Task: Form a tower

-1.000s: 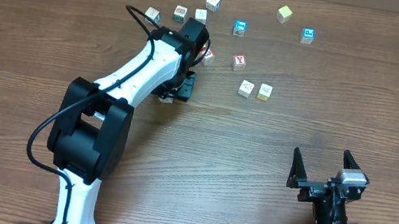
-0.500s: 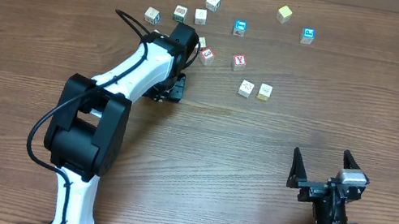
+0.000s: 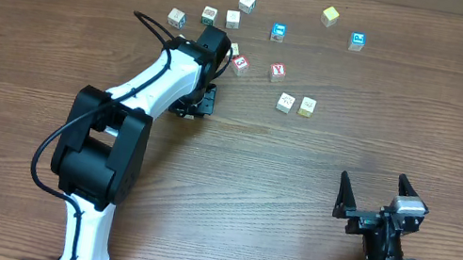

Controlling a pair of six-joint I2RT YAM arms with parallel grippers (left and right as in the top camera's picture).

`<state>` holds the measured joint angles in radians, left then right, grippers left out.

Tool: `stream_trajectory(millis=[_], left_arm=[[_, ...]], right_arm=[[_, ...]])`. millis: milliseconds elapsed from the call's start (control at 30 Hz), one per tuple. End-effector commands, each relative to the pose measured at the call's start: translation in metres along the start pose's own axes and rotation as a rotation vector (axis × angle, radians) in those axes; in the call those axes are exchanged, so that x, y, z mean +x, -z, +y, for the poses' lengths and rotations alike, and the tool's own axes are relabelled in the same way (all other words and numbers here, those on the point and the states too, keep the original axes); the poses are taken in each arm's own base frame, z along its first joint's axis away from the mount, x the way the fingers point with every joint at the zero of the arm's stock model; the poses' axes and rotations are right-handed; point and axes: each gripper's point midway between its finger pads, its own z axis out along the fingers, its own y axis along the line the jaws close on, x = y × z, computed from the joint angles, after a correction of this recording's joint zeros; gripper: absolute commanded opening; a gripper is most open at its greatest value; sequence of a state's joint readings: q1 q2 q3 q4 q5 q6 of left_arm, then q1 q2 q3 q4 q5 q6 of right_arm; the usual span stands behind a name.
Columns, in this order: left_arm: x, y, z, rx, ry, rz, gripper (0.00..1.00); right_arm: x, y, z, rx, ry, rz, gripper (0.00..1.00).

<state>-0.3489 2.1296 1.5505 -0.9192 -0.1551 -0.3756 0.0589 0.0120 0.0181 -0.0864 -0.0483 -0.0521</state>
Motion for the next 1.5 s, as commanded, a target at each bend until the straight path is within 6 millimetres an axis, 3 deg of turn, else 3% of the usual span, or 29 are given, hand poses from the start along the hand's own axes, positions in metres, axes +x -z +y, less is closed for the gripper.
stream_trajectory(millis=[0,200,367,767,833,1100,1333,1467], left_arm=[[-0.011,0.010,-0.006,0.031,0.012,-0.020,0.28],[-0.034,0.057,-0.015,0.071,0.011,-0.058,0.26],[-0.039,0.094,-0.041,0.153,-0.021,-0.079,0.28],[0.027,0.091,-0.095,0.128,-0.241,0.036,0.30],[0.029,0.091,-0.098,0.124,-0.263,0.031,0.30],[0.013,0.088,-0.073,0.033,-0.210,-0.010,0.33],[0.003,0.079,-0.013,-0.018,-0.055,0.069,0.33],[0.002,0.076,0.010,-0.010,-0.029,0.109,0.42]], right_arm=[[0.002,0.000,0.001,-0.007,-0.006,-0.002,1.00],[0.002,0.000,0.001,-0.007,-0.006,-0.002,1.00],[0.002,0.000,0.001,-0.007,-0.006,-0.002,1.00],[0.002,0.000,0.001,-0.007,-0.006,-0.002,1.00],[0.002,0.000,0.001,-0.007,-0.006,-0.002,1.00],[0.002,0.000,0.001,-0.007,-0.006,-0.002,1.00],[0.002,0.000,0.001,-0.007,-0.006,-0.002,1.00],[0.002,0.000,0.001,-0.007,-0.006,-0.002,1.00]])
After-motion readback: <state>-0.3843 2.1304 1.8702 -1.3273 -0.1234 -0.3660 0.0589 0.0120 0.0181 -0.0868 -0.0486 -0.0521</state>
